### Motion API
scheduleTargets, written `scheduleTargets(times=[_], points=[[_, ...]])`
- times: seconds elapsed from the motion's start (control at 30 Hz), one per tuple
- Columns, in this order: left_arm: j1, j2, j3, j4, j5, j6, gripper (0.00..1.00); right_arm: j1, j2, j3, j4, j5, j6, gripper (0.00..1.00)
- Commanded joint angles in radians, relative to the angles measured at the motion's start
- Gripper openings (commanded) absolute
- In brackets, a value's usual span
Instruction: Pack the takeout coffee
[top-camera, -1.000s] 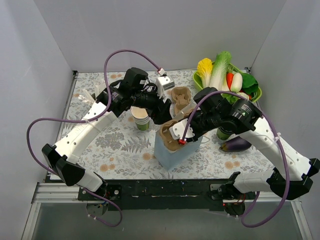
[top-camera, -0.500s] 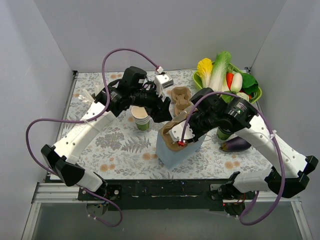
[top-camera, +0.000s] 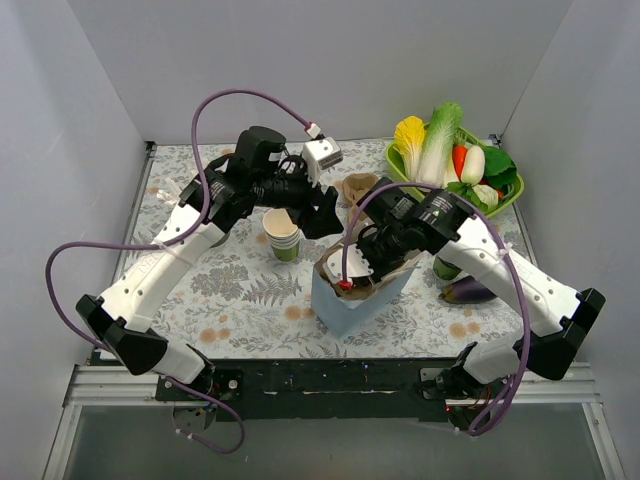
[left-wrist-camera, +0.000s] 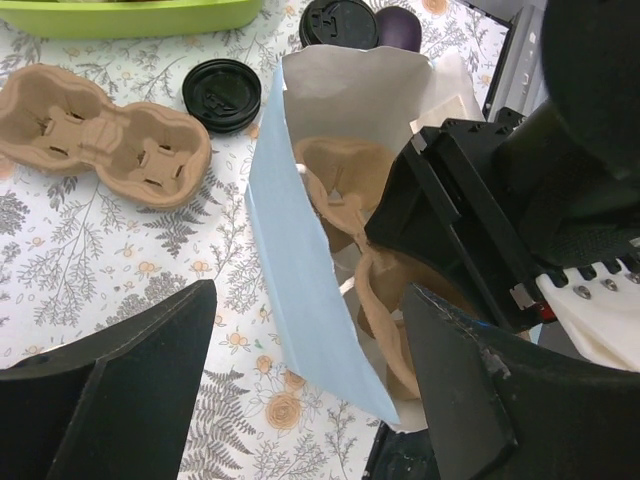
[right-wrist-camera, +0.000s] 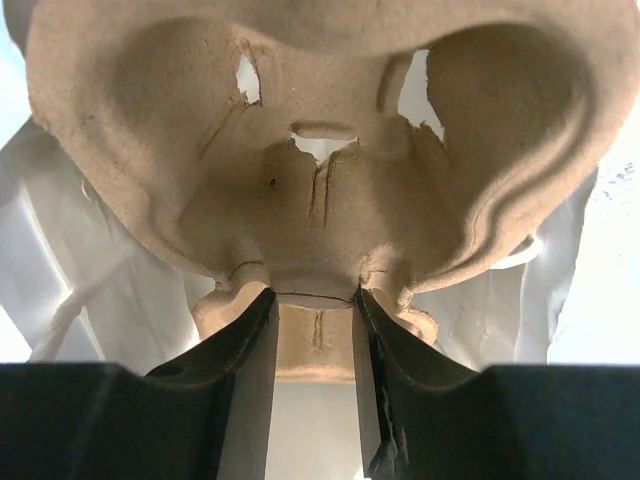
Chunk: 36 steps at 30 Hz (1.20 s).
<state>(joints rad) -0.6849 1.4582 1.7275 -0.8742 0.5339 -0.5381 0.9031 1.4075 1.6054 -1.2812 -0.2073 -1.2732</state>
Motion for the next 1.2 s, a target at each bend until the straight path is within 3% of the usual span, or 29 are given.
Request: scheduleTargets(times=[0.0,0.17,0.43,0.77,0.97,1.17], points=[[0.010,-0.053,0.049,0.003,-0.017,0.021,0.75,-0.001,-0.022,-0.021,-0.029,0.023,-0.037,0.11],[0.013,-0.065,0.035,0.001,-0.026,0.026,0.75,0.000,-0.053,-0.009,-0.030,0.095,-0.055,0.09],[0.018,-0.073,0.018,0.009,-0.043,0.033,0.75,-0.001,-0.156,-0.131,-0.029,0.198,-0.156,0.07],[0.027,-0.085,0.017,-0.008,-0.048,0.035,0.76,0.000,-0.058,-0.190,-0.030,0.267,-0.202,0.09],[0.036,-0.102,0.004,-0.009,-0.057,0.033,0.76,0.000,-0.030,-0.140,-0.030,0.295,-0.210,0.09],[0.039,-0.105,-0.005,-0.016,-0.042,0.033,0.76,0.010,-0.012,-0.272,-0.030,0.310,-0.239,0.13]])
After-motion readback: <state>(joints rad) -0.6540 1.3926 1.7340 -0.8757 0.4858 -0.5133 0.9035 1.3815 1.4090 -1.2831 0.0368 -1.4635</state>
